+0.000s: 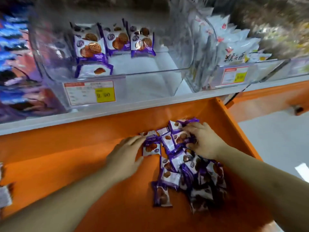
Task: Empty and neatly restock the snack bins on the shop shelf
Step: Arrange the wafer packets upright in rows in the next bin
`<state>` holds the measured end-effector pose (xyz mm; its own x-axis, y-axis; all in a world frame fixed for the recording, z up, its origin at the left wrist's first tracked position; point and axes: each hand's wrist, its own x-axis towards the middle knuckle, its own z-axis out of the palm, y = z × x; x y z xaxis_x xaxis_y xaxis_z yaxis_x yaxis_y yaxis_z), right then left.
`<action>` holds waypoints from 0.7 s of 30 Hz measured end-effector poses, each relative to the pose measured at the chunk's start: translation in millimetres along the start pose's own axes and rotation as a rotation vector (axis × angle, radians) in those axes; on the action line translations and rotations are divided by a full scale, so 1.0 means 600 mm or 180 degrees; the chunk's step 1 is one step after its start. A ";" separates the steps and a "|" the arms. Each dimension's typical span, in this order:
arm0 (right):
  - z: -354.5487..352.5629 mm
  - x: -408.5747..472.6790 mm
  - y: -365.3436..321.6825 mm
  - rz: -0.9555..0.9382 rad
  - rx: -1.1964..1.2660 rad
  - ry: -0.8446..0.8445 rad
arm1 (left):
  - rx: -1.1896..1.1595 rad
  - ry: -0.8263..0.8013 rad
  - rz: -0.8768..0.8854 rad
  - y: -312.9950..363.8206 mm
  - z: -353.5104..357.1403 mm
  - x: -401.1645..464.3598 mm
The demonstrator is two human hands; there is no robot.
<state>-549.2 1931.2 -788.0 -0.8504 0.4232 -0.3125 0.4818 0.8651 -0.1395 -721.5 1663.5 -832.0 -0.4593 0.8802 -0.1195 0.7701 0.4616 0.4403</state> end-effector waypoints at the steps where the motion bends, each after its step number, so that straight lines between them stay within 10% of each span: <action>1: 0.014 0.010 0.010 -0.0003 -0.0121 0.0024 | -0.0079 -0.0122 -0.0107 0.005 0.013 0.024; 14: 0.040 0.040 0.014 -0.0040 0.0072 0.0022 | -0.0548 0.0090 -0.0557 -0.001 0.100 0.106; 21: -0.046 0.008 -0.031 0.0005 0.1814 -0.0625 | -0.1884 -0.0140 -0.1255 0.014 -0.014 0.015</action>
<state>-567.8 1924.7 -760.7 -0.8209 0.3196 -0.4732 0.5664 0.5610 -0.6037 -722.6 1674.5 -822.1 -0.6264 0.6693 -0.3996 0.1747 0.6202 0.7648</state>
